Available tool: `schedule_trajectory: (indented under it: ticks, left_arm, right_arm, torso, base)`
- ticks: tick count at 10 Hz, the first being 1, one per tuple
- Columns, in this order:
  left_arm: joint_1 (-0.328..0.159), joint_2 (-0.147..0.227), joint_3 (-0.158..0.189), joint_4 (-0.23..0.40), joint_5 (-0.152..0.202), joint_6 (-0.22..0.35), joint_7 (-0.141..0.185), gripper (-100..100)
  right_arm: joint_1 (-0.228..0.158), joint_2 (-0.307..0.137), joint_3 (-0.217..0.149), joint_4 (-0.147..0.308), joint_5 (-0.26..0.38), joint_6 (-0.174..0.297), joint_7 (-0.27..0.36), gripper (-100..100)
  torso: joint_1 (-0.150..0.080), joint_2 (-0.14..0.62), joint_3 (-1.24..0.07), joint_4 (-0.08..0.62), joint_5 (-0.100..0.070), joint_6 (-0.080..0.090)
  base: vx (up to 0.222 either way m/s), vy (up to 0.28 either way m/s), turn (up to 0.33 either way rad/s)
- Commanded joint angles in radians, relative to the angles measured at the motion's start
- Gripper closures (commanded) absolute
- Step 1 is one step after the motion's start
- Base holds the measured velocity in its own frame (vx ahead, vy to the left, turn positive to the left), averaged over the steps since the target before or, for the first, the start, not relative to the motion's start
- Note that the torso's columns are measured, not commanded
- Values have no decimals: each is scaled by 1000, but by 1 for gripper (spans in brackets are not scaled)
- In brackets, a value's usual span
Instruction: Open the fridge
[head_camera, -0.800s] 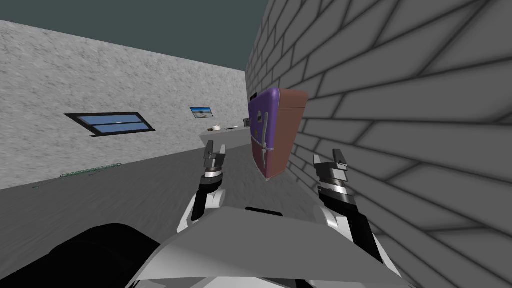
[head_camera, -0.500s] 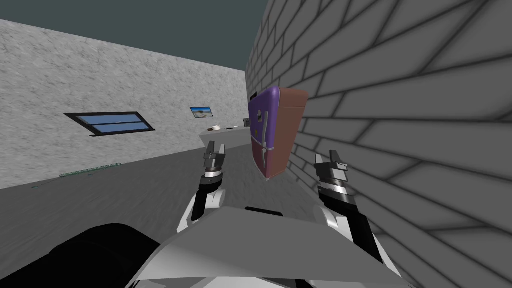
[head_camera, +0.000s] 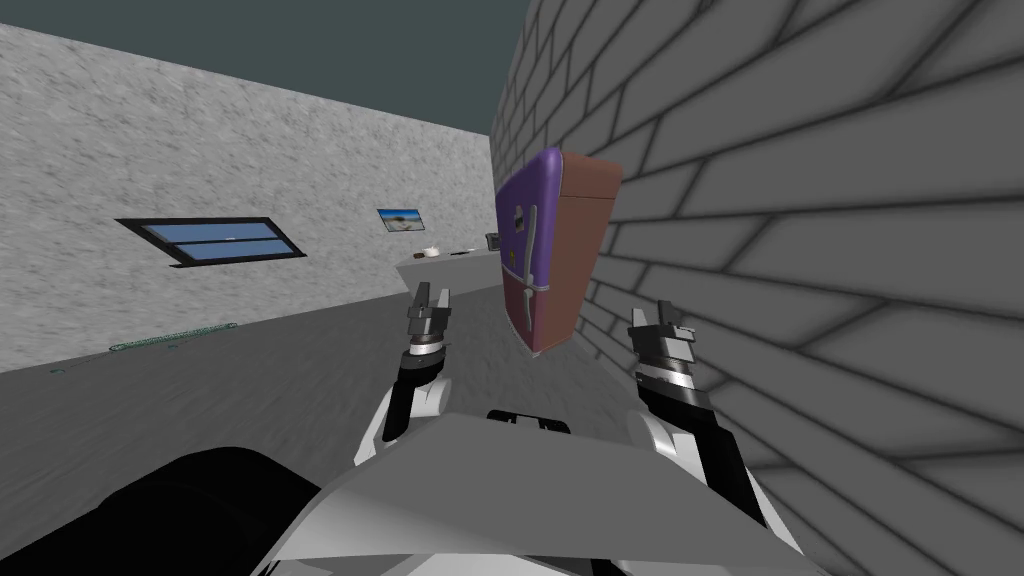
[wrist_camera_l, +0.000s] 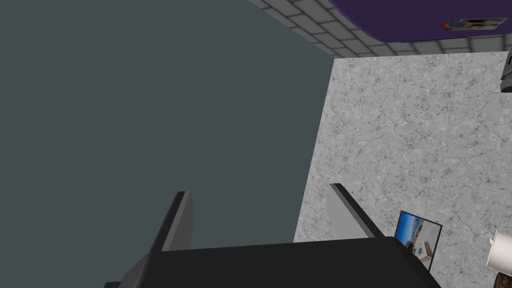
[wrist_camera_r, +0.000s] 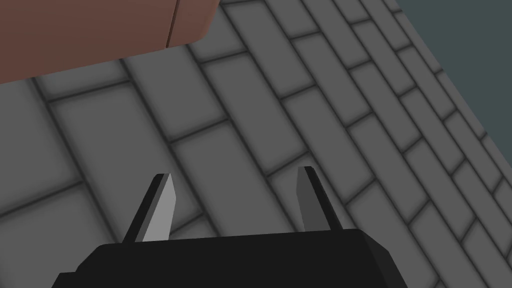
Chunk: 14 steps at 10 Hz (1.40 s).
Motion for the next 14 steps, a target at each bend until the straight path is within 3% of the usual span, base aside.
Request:
schedule_trajectory:
  ticks: [1, 2, 4, 7, 8, 10, 13, 14]
  left_arm:
    - [0, 0, 0, 0, 0, 0, 0, 0]
    - [0, 0, 0, 0, 0, 0, 0, 0]
    - [0, 0, 0, 0, 0, 0, 0, 0]
    - [0, 0, 0, 0, 0, 0, 0, 0]
    - [0, 0, 0, 0, 0, 0, 0, 0]
    - [0, 0, 0, 0, 0, 0, 0, 0]
    - [0, 0, 0, 0, 0, 0, 0, 0]
    - [0, 0, 0, 0, 0, 0, 0, 0]
  right_arm:
    - [0, 0, 0, 0, 0, 0, 0, 0]
    - [-9, -32, 3, 6, 11, 4, 16, -100]
    - [-30, -73, 9, 20, 37, 12, 54, -100]
    - [-82, -114, 25, 49, 99, 29, 137, -100]
    - [-82, -114, 25, 49, 99, 29, 145, -100]
    - [-128, -128, 39, 73, 154, 44, 209, -100]
    - [-153, -131, 47, 86, 184, 52, 269, -100]
    - [-180, -133, 55, 99, 217, 60, 308, -100]
  torso:
    - [0, 74, -148, 74, 0, 0]
    - [0, 148, -295, 148, 0, 0]
    - [0, 190, -384, 190, 0, 0]
    - [1, 193, -390, 194, 0, 0]
    - [0, 194, -390, 194, 0, 0]
    - [0, 195, -388, 195, 0, 0]
    - [0, 194, -389, 194, 0, 0]
    - [0, 195, -389, 195, 0, 0]
  base:
    - [0, 0, 0]
    - [13, 0, 33]
    - [27, 2, 51]
    - [50, 11, 89]
    - [40, 5, 31]
    - [41, 11, 96]
    - [38, 9, 60]
    - [43, 12, 91]
